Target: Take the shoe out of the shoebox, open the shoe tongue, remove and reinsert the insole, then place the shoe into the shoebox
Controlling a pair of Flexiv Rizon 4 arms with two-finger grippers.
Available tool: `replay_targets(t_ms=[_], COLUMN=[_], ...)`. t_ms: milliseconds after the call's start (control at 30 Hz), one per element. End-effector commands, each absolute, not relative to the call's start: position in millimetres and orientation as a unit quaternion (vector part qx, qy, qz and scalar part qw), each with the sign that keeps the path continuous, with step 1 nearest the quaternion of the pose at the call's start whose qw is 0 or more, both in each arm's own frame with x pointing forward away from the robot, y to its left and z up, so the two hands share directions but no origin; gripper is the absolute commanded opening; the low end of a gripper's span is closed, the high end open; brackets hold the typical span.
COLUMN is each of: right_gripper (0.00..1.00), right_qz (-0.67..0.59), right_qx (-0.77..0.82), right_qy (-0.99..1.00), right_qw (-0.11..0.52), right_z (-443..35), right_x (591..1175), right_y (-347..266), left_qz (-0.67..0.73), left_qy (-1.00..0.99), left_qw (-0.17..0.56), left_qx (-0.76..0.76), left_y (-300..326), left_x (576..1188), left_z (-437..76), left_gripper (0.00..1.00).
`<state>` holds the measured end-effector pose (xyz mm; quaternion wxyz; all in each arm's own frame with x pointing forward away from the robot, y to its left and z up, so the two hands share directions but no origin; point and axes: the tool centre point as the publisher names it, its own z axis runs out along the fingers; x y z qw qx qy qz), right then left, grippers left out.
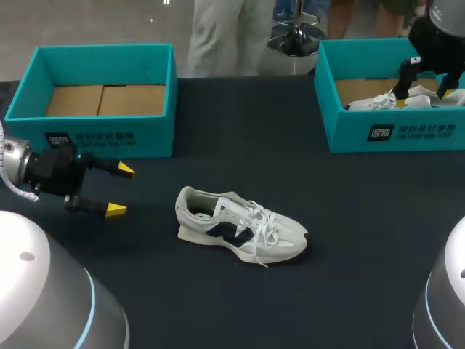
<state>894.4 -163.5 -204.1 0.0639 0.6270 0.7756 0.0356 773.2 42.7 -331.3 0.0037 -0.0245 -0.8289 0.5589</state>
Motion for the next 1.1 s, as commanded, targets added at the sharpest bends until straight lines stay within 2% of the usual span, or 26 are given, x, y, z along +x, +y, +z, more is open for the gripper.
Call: replay_targets(t_ms=[33,267,467,1100], right_gripper=[1.00,1.00,1.00,1.00], right_qz=[0.035,0.035,0.035,0.035], right_qx=[0.627,0.627,0.627,0.627], right_qy=[0.776,0.776,0.776,0.776], right_qw=[0.064,0.064,0.064,0.064], right_z=[-204.3,-204.3,-204.3,-204.3], right_x=[894.9,894.9,894.9,894.9], right_y=[-163.4,-163.4,-163.4,-163.4], left_qz=[0.569,0.592,0.575,0.575], left_qy=[-0.822,-0.804,-0.817,-0.817], left_qw=[-0.010,0.021,-0.007,-0.007], left_qx=[-0.018,-0.039,-0.034,-0.034], left_y=[43.7,39.8,36.9,36.9], left_x=[770.0,766.6,766.9,766.9], left_z=[-341.2,-362.2,-374.1,-374.1], left_gripper=[1.00,1.00,1.00,1.00])
